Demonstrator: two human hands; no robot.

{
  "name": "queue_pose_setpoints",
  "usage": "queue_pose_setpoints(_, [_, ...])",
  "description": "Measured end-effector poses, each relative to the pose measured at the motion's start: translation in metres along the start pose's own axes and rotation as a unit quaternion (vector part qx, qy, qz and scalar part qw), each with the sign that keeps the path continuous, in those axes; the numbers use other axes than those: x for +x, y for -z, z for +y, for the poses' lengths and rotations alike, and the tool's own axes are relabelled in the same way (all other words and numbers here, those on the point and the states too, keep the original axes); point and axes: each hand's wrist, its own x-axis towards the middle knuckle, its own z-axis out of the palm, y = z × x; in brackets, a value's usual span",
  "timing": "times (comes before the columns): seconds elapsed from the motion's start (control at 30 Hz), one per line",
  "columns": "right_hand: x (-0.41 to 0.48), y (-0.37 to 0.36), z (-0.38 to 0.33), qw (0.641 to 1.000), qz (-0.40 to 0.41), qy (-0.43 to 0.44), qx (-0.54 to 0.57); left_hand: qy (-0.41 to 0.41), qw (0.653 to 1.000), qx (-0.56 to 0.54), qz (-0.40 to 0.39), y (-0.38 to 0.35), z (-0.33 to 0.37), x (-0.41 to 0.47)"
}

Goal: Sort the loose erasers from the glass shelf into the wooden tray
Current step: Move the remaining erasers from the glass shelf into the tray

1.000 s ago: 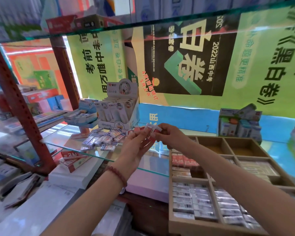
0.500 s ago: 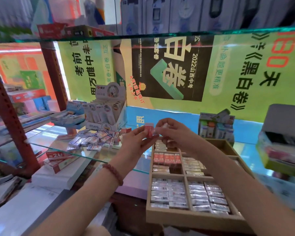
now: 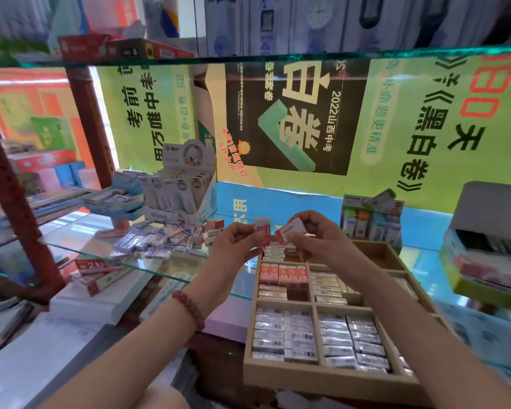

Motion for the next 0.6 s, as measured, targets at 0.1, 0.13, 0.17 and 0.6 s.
queue_pose_setpoints(0.1, [0.002, -0.005, 0.001, 1.000, 0.004, -0.014, 0.000, -0.048, 0.998, 0.021, -0.017, -0.003, 0.001, -0.002])
queue_pose_setpoints(0.13, [0.002, -0.007, 0.002, 1.000, 0.001, -0.011, -0.005, -0.066, 0.996, 0.045, -0.025, -0.003, 0.001, -0.003])
queue_pose_setpoints(0.17, [0.001, -0.008, 0.002, 1.000, -0.002, -0.008, -0.010, -0.082, 0.993, 0.073, -0.031, -0.004, 0.001, -0.004])
queue_pose_setpoints(0.6, [-0.002, -0.015, 0.008, 0.996, 0.015, -0.039, 0.085, -0.235, 0.957, 0.167, -0.020, -0.007, 0.006, -0.012])
